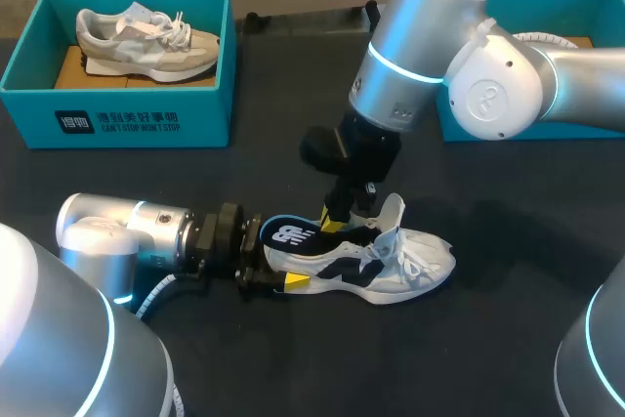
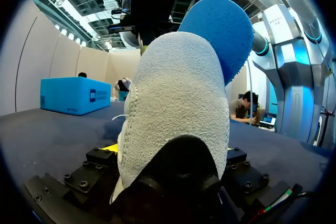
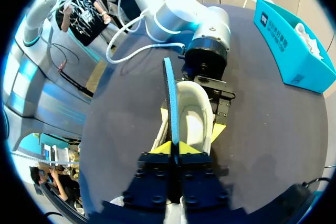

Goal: Take the shoe out of the shoebox, open the shoe tongue, remove and reinsert the insole, then place the shoe into the shoebox

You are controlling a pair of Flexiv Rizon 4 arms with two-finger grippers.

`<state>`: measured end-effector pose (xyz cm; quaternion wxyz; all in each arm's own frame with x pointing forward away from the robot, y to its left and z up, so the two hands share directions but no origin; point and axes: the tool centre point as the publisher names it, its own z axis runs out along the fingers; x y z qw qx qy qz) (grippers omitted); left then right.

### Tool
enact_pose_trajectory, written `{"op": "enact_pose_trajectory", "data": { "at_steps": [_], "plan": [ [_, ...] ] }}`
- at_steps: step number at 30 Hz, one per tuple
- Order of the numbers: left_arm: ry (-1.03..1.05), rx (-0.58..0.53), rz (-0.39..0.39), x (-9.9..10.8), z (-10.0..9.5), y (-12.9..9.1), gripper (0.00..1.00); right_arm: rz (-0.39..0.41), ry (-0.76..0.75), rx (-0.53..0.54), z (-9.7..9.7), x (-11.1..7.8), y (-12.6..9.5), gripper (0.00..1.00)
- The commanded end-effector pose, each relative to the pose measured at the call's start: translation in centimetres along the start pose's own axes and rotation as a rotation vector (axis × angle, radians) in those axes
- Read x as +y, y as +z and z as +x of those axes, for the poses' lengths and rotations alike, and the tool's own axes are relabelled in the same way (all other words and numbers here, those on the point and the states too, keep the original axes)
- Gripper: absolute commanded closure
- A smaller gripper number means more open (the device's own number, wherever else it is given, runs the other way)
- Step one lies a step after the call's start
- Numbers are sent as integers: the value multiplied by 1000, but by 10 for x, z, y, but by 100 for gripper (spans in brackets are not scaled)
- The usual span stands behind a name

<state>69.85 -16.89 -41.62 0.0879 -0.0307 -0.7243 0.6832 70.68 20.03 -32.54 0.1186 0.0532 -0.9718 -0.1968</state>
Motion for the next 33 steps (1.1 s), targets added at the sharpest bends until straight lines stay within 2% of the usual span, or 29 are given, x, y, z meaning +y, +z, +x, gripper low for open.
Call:
{"op": "enact_pose_trajectory", "data": {
  "at_steps": [1, 3, 6, 25, 33],
  "plan": [
    [0, -1, 10, 9, -2, -1, 100, -16, -1, -14, 6, -3, -1, 57],
    [0, -1, 10, 9, -2, -1, 100, -23, -2, -13, 6, -3, -1, 53],
    [0, -1, 10, 9, -2, -1, 100, -30, 0, -11, 6, -3, -1, 53],
    [0, -1, 10, 9, -2, -1, 100, -79, 31, 0, 0, 2, 12, 54],
    [0, -1, 10, 9, -2, -1, 100, -105, 41, 20, 1, 5, 21, 58]
  ]
}}
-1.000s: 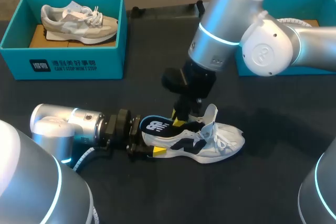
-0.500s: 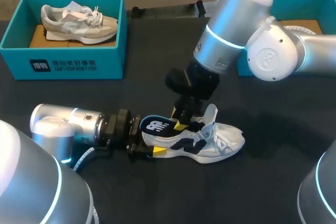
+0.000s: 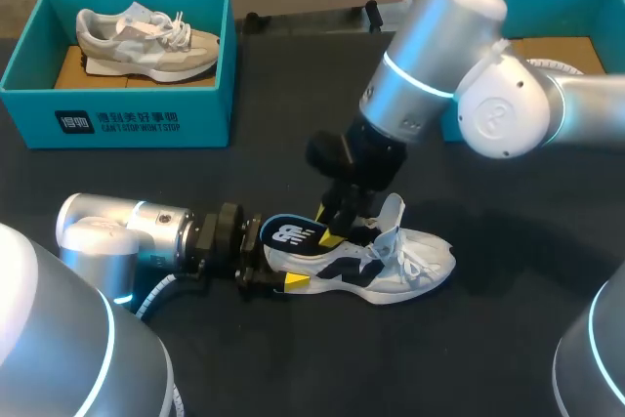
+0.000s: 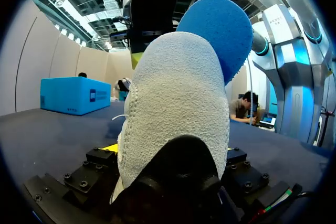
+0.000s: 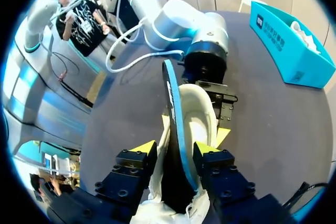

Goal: Take the shoe out of the shoebox, open the shoe tongue, remove and reinsert the insole, then place the shoe into the shoebox

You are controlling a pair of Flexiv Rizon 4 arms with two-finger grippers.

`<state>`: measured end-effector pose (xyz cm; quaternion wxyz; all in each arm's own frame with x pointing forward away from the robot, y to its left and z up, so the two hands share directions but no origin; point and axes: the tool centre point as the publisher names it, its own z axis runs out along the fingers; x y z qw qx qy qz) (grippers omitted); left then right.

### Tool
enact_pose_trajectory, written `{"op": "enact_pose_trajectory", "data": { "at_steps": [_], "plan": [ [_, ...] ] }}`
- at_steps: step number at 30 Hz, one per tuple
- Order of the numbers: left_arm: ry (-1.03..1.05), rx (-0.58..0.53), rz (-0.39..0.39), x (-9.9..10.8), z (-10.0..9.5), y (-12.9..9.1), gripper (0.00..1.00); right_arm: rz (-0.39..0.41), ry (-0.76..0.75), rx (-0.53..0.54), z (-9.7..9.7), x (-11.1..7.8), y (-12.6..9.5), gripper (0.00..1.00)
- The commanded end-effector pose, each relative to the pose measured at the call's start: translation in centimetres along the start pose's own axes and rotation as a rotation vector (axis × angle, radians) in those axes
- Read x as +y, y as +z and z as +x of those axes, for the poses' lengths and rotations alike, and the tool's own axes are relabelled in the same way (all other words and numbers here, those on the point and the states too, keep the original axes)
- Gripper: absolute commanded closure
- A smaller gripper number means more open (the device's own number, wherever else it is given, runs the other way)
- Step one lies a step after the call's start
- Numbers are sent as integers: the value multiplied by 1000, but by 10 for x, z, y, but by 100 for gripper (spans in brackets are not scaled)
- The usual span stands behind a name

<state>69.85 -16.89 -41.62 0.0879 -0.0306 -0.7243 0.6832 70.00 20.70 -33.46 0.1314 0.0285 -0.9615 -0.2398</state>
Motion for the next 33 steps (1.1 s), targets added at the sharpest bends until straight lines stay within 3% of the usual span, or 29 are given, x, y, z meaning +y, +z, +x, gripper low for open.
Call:
{"op": "enact_pose_trajectory", "data": {
  "at_steps": [1, 11, 13, 15, 17, 29, 33],
  "plan": [
    [0, -1, 10, 9, -2, -1, 100, -11, 1, 9, -3, 2, 9, 58],
    [0, -1, 10, 9, -2, -1, 100, -41, 6, 32, -4, 4, 19, 65],
    [0, -1, 10, 9, -2, -1, 100, -46, 7, 38, -4, 5, 20, 72],
    [0, -1, 10, 9, -2, -1, 100, -64, 0, 45, -4, 6, 22, 92],
    [0, -1, 10, 9, -2, -1, 100, -79, -4, 42, -4, 6, 22, 100],
    [0, -1, 10, 9, -2, -1, 100, -141, -54, 1, 1, 25, 2, 100],
    [0, -1, 10, 9, -2, -1, 100, -149, -120, -22, 7, 44, -8, 100]
  ]
}}
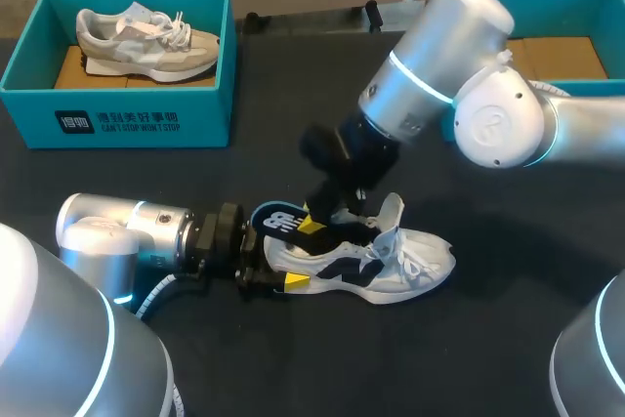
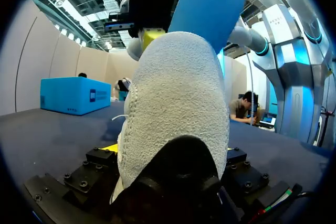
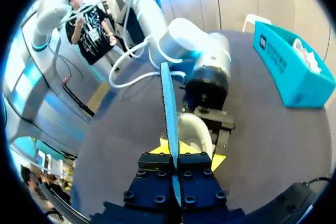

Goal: Take the shoe out of the shoebox, open the shoe tongue, remove and reinsert the insole, then place the shoe into the shoebox

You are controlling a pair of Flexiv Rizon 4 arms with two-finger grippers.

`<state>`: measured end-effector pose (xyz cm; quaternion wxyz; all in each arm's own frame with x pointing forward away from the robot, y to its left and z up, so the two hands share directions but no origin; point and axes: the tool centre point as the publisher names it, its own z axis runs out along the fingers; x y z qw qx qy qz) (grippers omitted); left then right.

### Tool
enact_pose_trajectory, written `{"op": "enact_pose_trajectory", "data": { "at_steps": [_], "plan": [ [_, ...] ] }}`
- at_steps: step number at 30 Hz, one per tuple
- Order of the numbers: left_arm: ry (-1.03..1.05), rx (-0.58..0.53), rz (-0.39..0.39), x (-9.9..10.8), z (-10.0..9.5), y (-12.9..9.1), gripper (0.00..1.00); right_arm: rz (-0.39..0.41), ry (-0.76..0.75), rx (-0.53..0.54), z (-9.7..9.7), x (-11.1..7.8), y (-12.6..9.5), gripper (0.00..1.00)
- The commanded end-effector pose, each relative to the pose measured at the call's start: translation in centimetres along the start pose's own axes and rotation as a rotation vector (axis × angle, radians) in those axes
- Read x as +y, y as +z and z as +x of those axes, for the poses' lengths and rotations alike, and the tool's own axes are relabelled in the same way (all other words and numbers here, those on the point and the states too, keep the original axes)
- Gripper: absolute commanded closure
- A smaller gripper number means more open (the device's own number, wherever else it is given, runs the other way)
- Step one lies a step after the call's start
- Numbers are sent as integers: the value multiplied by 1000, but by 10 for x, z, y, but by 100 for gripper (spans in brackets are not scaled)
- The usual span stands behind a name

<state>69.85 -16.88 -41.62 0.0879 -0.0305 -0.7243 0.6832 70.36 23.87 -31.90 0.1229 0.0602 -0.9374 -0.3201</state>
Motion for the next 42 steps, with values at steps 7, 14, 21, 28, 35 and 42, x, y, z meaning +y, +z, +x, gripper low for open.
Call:
{"op": "enact_pose_trajectory", "data": {
  "at_steps": [7, 14, 21, 28, 35, 42],
  "plan": [
    [0, -1, 10, 9, -2, -1, 100, 39, -55, -24, 12, 19, -8, 100],
    [0, -1, 10, 9, -2, -1, 100, 39, -55, -24, 12, 19, -8, 100],
    [0, -1, 10, 9, -2, -1, 100, 14, -63, -43, 9, 29, -12, 100],
    [0, -1, 10, 9, -2, -1, 100, -2, -60, -70, -1, 55, -34, 100],
    [0, -1, 10, 9, -2, -1, 100, -43, -91, -129, 2, 89, -72, 100],
    [0, -1, 10, 9, -2, -1, 100, -52, -96, -133, 3, 94, -77, 100]
  ]
}}
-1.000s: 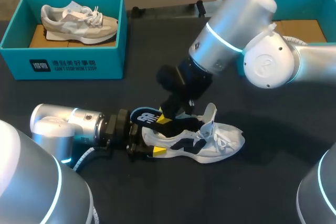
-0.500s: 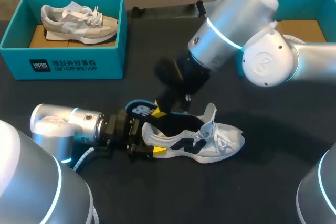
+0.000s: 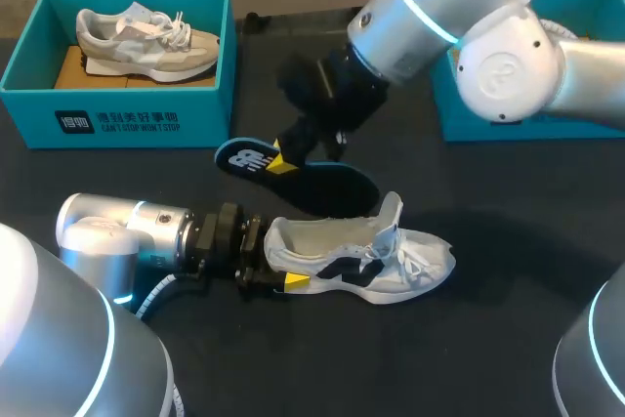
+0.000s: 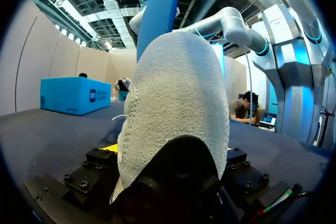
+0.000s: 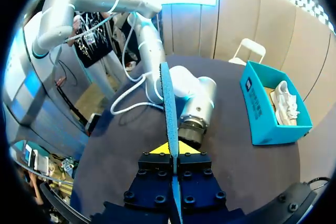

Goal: Take the shoe out of the shoebox, open the shoe tongue, remove and reinsert the insole, then place the shoe into the shoebox

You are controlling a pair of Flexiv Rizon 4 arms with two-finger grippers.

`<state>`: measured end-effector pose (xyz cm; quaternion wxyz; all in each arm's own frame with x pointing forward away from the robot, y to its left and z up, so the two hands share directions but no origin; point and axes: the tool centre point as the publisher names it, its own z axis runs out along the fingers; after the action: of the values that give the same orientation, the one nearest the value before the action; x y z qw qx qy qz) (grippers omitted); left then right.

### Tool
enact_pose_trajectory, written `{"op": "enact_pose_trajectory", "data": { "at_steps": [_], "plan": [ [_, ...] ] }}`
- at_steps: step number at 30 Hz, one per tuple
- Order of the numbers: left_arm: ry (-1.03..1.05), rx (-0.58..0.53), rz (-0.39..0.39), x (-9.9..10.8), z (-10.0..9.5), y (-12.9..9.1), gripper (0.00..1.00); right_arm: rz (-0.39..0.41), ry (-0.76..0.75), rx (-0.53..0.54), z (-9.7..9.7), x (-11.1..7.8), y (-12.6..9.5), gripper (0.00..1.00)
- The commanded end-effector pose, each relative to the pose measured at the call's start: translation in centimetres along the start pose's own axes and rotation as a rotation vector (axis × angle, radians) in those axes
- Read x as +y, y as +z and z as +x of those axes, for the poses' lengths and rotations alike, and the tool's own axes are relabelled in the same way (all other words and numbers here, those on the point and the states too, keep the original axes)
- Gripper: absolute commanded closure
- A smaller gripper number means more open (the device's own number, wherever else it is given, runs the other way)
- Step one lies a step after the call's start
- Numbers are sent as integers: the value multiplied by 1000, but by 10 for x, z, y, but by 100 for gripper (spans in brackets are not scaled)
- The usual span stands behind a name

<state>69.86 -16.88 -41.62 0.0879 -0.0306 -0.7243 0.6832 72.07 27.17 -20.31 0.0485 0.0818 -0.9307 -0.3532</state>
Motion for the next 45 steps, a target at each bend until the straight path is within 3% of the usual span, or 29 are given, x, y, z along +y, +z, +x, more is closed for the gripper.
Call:
{"op": "enact_pose_trajectory", "data": {
  "at_steps": [1, 8, 10, 20, 36, 37, 38, 39, 42, 45],
  "plan": [
    [0, -1, 10, 9, -2, -1, 100, 0, 1, -5, 4, -2, -3, 100],
    [0, -1, 10, 9, -2, -1, 100, 0, 1, -5, 4, -2, -3, 100],
    [0, -1, 10, 9, -2, -1, 100, -105, 30, -35, 8, 1, -3, 100],
    [0, -1, 10, 9, -2, -1, 100, -304, -25, -163, 27, 36, -69, 100],
    [0, -1, 10, 9, -2, -1, 100, -305, -24, -163, 28, 36, -72, 100],
    [0, -1, 10, 9, -2, -1, 100, -327, -28, -174, 32, 38, -87, 100],
    [0, -1, 10, 9, -2, -1, 100, -327, -28, -174, 32, 38, -87, 100],
    [0, -1, 10, 9, -2, -1, 100, -322, -24, -178, 37, 40, -108, 100],
    [0, -1, 10, 9, -2, -1, 100, -330, -15, -208, 47, 43, -140, 100],
    [0, -1, 10, 9, -2, -1, 100, -397, -13, -205, 56, 47, -166, 100]
  ]
}}
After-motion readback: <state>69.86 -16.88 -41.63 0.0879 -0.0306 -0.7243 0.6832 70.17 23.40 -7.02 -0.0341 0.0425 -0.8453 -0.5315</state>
